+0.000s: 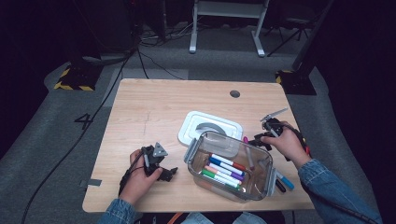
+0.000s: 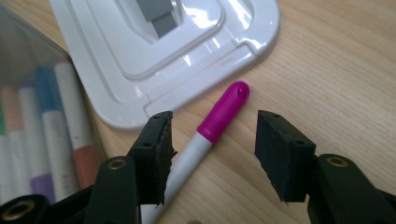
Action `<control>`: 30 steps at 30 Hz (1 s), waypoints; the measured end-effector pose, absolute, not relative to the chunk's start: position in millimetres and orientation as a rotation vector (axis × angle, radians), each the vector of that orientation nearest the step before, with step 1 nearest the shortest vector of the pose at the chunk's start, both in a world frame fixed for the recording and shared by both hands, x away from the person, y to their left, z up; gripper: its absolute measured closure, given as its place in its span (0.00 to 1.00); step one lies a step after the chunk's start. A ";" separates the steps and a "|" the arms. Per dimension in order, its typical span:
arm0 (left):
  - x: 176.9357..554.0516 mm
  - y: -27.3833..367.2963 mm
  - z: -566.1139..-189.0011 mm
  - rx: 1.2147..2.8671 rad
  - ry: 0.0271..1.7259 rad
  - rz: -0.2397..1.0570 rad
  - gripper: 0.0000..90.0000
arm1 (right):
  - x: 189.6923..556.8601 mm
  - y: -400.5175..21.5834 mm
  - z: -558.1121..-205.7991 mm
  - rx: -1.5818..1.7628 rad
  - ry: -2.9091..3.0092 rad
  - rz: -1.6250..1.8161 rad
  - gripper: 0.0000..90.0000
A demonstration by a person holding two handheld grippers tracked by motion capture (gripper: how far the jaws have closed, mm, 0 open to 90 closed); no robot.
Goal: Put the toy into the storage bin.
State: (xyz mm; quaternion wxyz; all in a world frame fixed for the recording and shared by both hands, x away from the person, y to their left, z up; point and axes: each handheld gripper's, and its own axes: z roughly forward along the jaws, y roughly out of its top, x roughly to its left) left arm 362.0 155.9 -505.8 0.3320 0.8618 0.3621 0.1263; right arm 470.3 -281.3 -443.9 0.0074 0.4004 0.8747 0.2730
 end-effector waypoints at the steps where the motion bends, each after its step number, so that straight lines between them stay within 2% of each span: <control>1: 361.8 155.8 -505.8 2.251 0.949 0.329 0.00 | 470.4 -281.5 -447.6 1.252 2.742 0.842 0.52; 7: 361.9 155.8 -505.8 2.251 0.948 0.329 0.00 | 469.3 -281.7 -465.8 1.245 2.775 0.821 0.49; 15: 361.9 155.8 -505.9 2.250 0.948 0.328 0.00 | 467.9 -276.8 -469.8 1.241 2.773 0.837 0.49; 18: 361.9 155.8 -505.9 2.250 0.948 0.328 0.00 | 466.8 -275.8 -471.5 1.231 2.777 0.823 0.52; 19: 361.9 155.8 -505.8 2.252 0.948 0.330 0.00 | 467.0 -276.6 -470.5 1.209 2.784 0.785 0.59; 21: 361.9 155.8 -505.9 2.250 0.948 0.329 0.00 | 466.5 -277.4 -469.9 1.201 2.778 0.761 0.62; 30: 361.9 155.9 -505.7 2.253 0.947 0.331 0.00 | 457.7 -275.6 -468.6 1.192 2.755 0.690 0.68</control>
